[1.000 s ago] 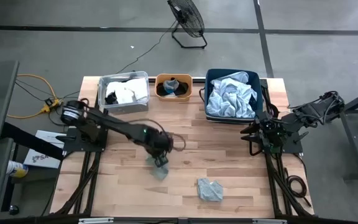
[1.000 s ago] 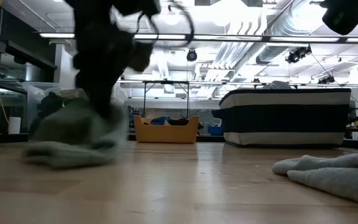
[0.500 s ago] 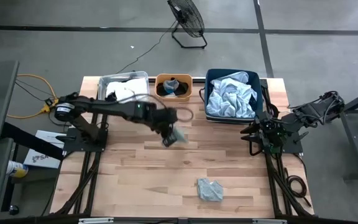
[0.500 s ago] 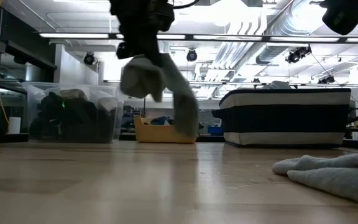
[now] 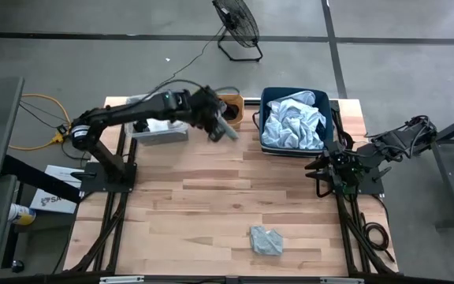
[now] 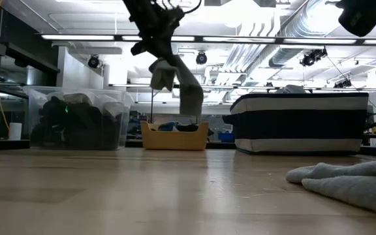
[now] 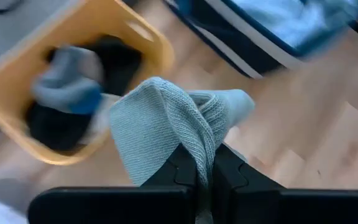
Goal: Pick & Place Cloths
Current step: Put the dark gray sock into the yellow bin
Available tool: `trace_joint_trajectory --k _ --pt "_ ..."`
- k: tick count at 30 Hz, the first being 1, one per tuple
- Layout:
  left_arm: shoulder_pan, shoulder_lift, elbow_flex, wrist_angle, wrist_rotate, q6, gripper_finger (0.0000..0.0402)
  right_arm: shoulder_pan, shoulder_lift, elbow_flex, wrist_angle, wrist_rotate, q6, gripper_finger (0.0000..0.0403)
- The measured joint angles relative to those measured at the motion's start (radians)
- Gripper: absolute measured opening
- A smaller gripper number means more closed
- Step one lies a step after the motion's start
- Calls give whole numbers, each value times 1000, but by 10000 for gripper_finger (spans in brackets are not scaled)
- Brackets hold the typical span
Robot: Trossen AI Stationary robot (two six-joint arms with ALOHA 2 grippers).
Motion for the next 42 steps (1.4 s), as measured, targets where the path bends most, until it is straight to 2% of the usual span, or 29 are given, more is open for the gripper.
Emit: trace_joint_trajectory --k 12,25,32,42 --pt "187 44 2 130 -25 156 7 0 0 0 0 0 0 124" --pt "280 180 2 248 -25 547 7 0 0 0 0 0 0 124" --pt "292 271 46 261 -21 568 7 0 0 0 0 0 0 124" --pt "293 392 156 117 -11 572 7 0 0 0 0 0 0 124"
